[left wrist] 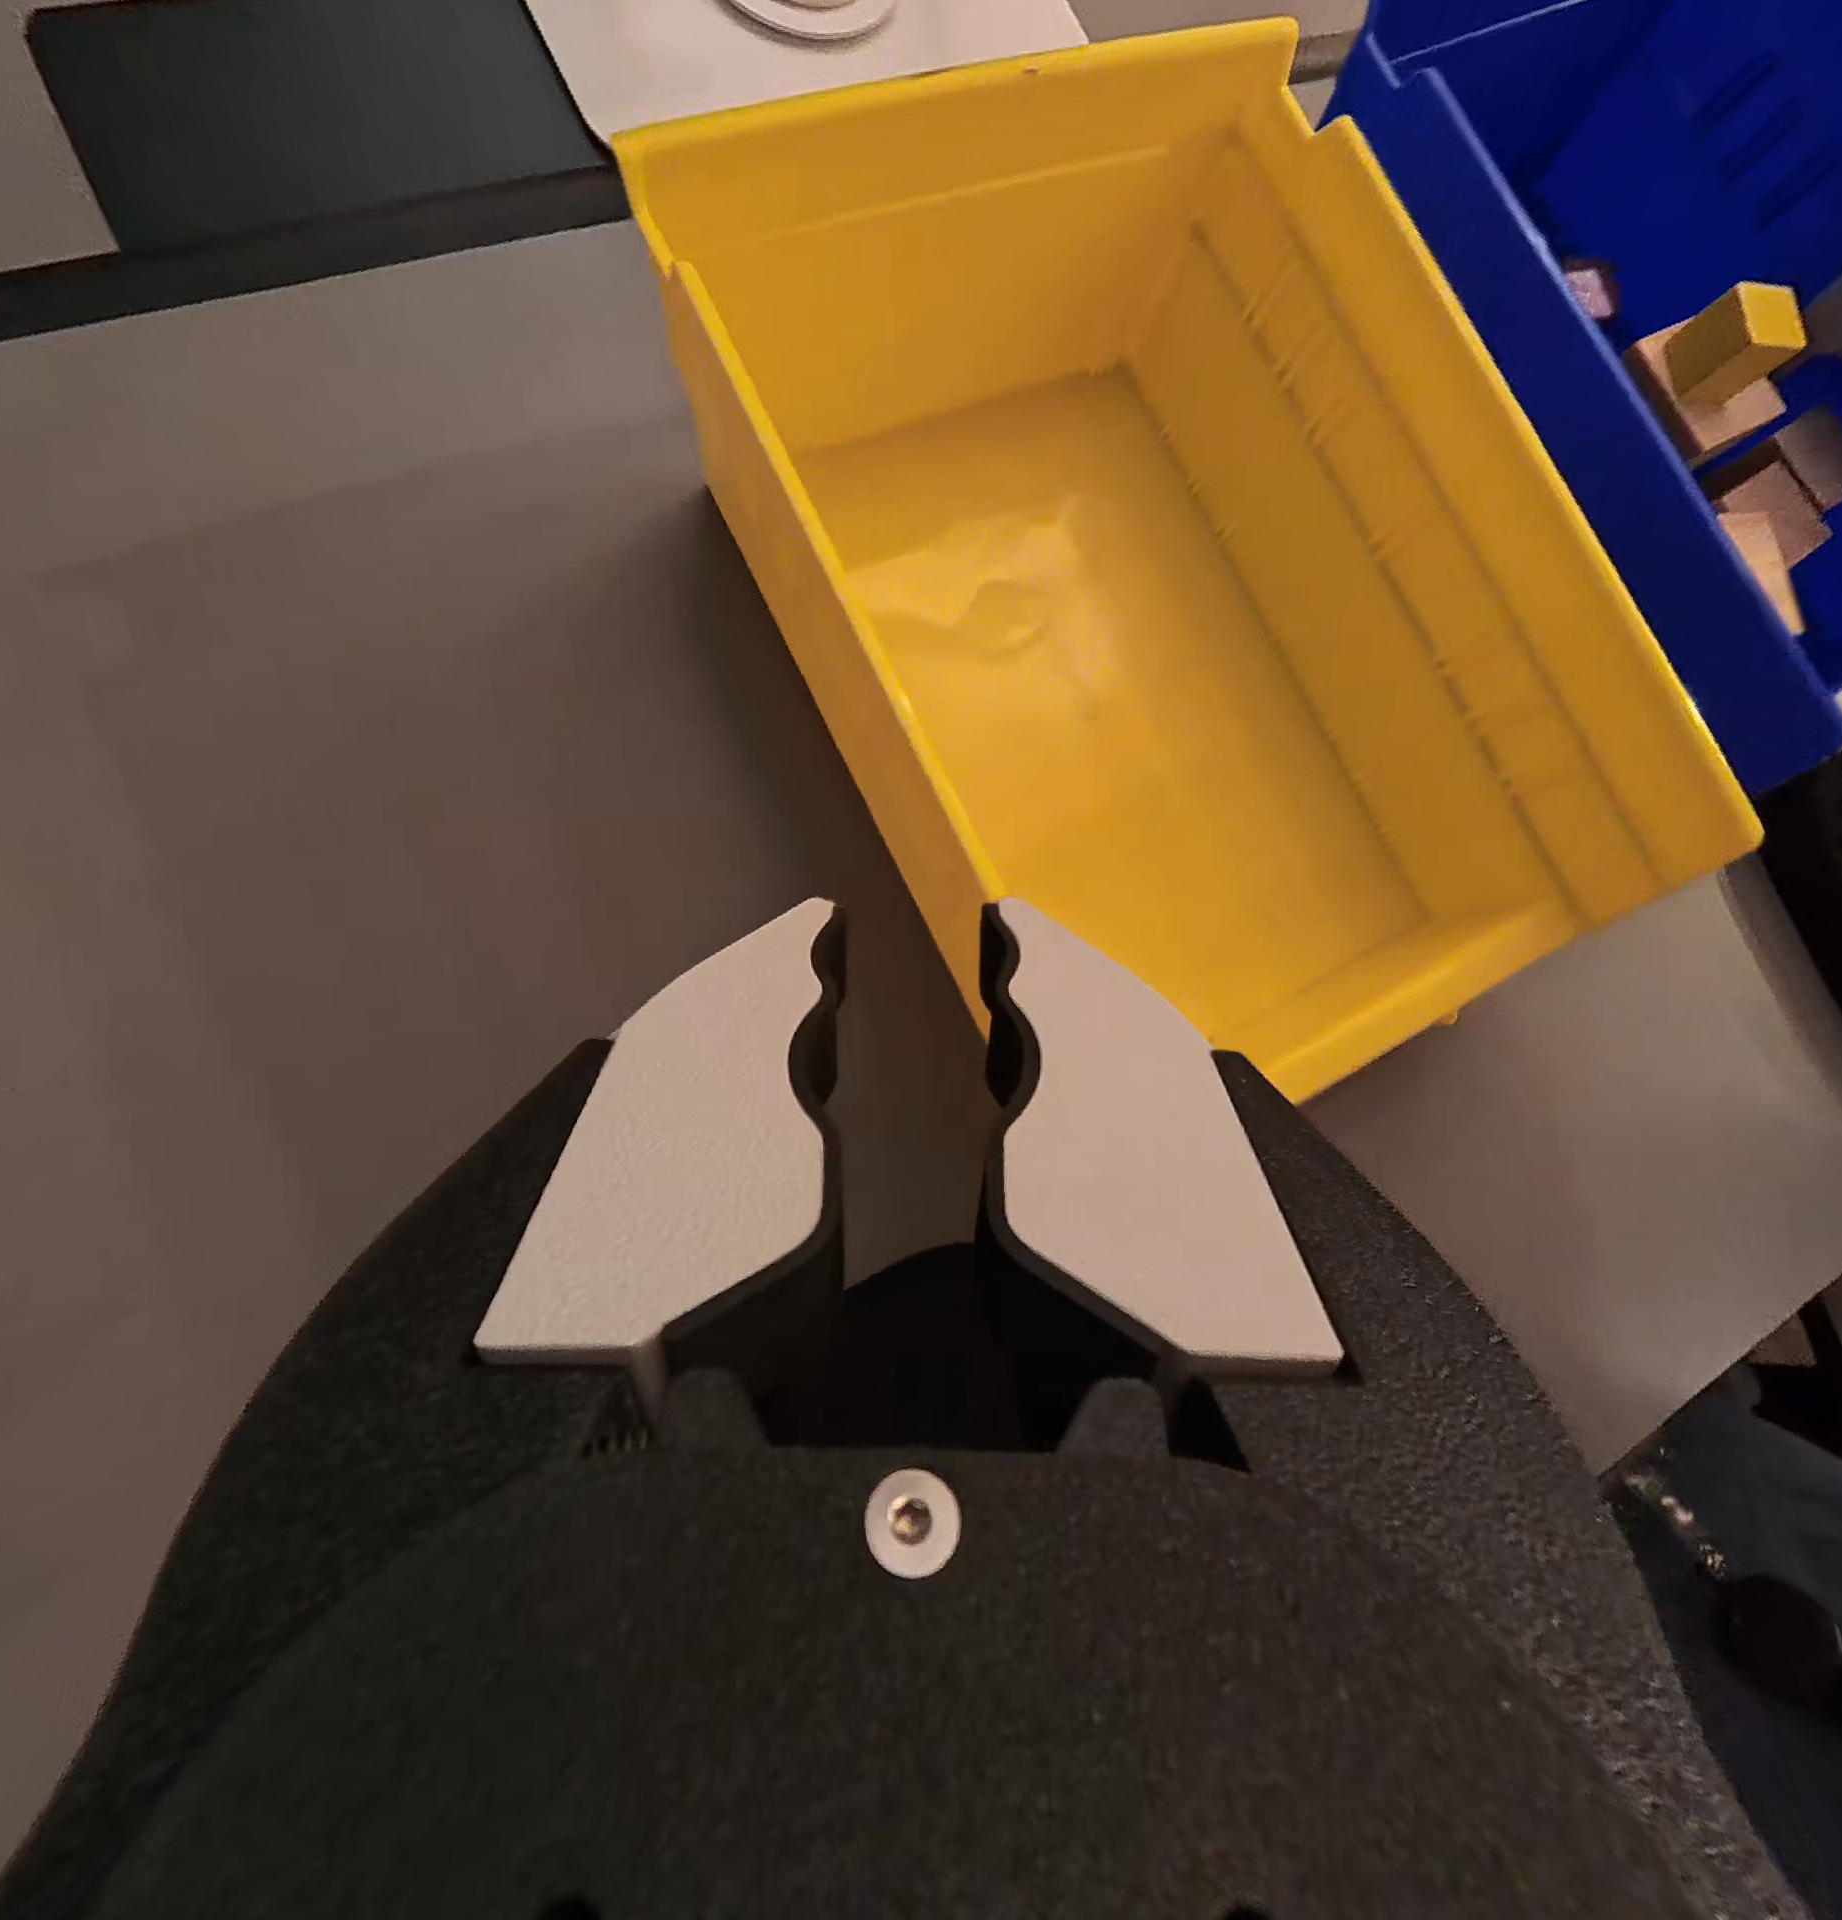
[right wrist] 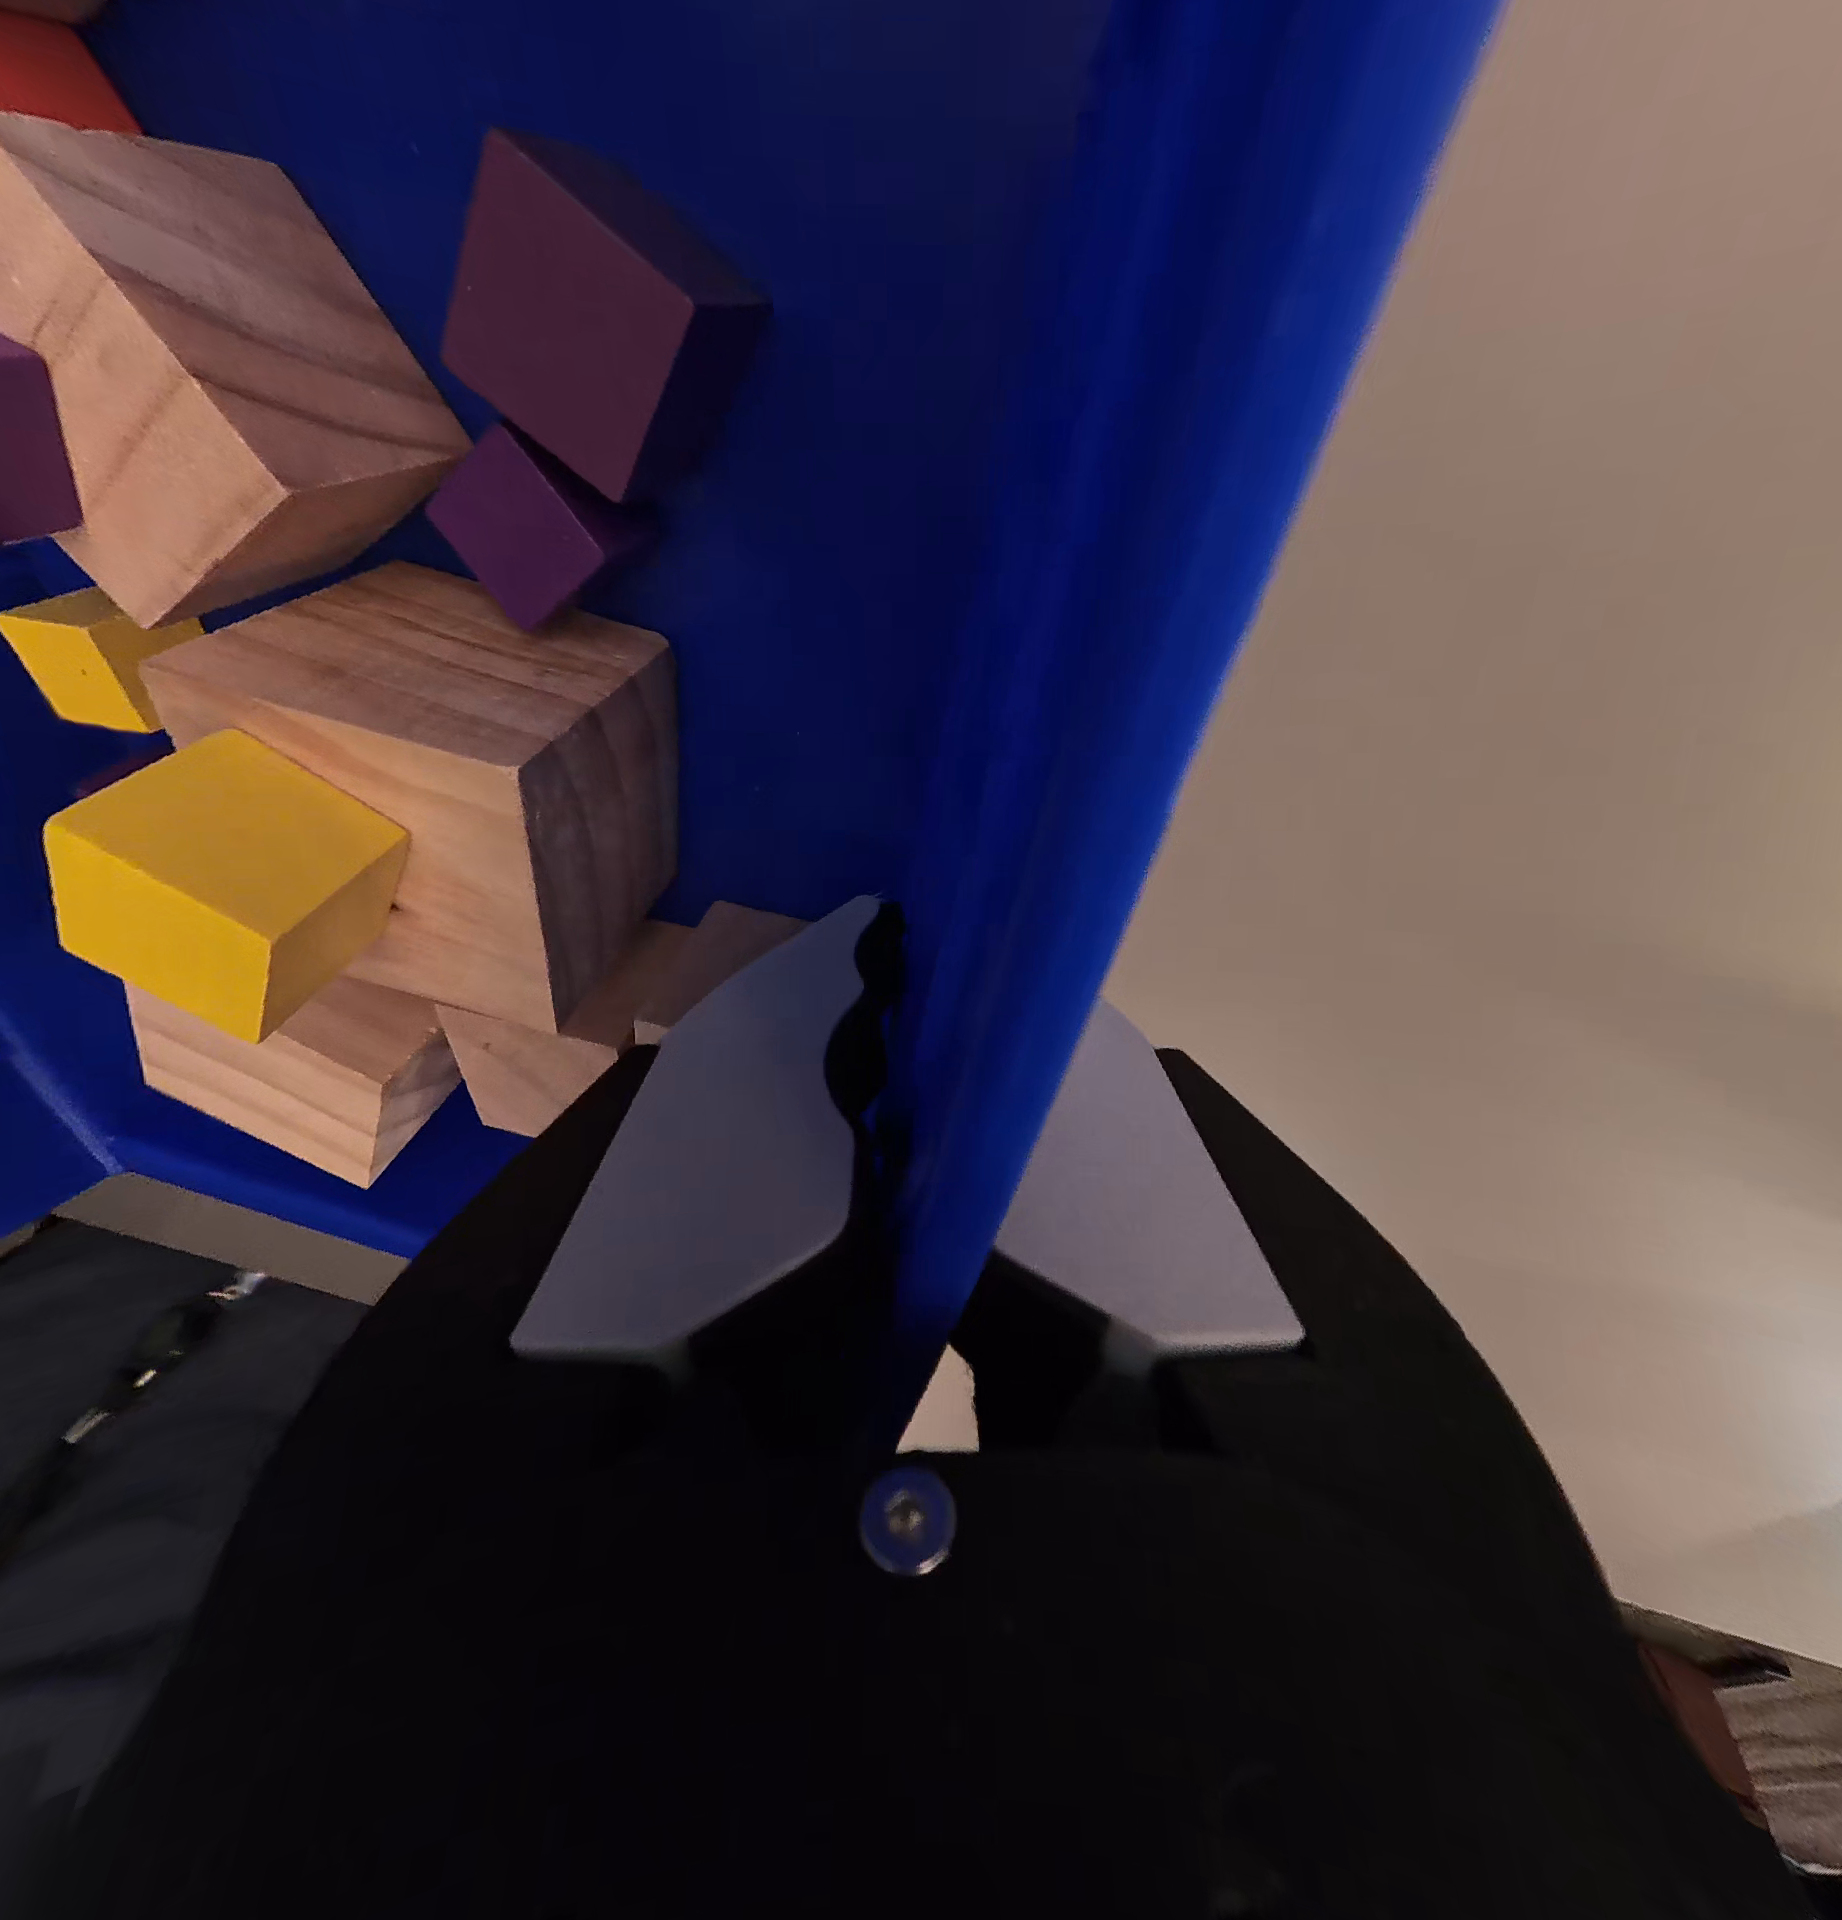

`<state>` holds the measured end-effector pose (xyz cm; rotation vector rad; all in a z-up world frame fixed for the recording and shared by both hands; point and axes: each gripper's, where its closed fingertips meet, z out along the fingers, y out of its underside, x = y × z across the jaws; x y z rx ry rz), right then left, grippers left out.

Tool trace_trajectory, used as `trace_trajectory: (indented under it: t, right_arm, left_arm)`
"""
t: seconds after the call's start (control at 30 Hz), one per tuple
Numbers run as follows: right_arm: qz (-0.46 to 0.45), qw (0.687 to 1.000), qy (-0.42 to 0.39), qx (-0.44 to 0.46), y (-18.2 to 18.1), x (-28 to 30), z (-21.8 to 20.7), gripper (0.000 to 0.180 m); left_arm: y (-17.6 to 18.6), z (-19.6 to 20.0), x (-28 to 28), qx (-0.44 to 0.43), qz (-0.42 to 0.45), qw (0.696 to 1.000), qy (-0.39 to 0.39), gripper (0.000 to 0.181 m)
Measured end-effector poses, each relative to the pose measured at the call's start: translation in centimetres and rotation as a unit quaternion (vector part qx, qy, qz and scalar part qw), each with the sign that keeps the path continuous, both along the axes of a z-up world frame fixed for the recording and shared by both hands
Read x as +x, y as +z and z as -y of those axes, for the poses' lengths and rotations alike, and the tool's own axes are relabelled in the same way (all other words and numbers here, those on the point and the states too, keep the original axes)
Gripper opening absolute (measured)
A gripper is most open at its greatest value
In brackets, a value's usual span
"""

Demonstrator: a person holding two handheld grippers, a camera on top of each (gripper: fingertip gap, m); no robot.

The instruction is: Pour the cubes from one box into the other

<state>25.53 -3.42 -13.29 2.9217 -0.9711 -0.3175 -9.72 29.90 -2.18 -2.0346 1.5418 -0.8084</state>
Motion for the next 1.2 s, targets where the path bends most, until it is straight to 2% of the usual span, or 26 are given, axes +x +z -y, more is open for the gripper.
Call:
trace_trajectory:
  t: [0.3, 0.53, 0.67, 0.8, 1.03, 1.2]
  right_arm:
    - [0.022, 0.999, -0.022, 0.011, 3.3, 1.4, 2.1, 0.005]
    - [0.063, 0.998, 0.002, 0.023, 11.5, 1.1, -1.3, 0.005]
    - [0.068, 0.996, 0.041, 0.042, 16.1, -1.4, -7.0, 0.005]
    - [0.056, 0.992, 0.097, 0.065, 18.2, -6.3, -15.4, 0.005]
    - [0.002, 0.975, 0.204, 0.092, 16.9, -18.4, -31.1, 0.005]
    - [-0.031, 0.960, 0.257, 0.107, 14.8, -26.4, -39.8, 0.005]
  left_arm:
    - [2.8, -1.8, -4.3, 0.011, 0.044, 0.999, 0.020, 0.024]
    - [4.8, -4.0, -9.6, 0.047, 0.076, 0.993, 0.075, 0.024]
    - [4.9, -3.7, -12.5, 0.053, 0.094, 0.990, 0.093, 0.024]
    - [4.4, -3.1, -15.1, 0.046, 0.101, 0.988, 0.108, 0.024]
    - [4.9, -3.8, -20.4, 0.037, 0.124, 0.979, 0.156, 0.024]
    - [4.8, -5.1, -23.8, 0.035, 0.126, 0.973, 0.190, 0.024]
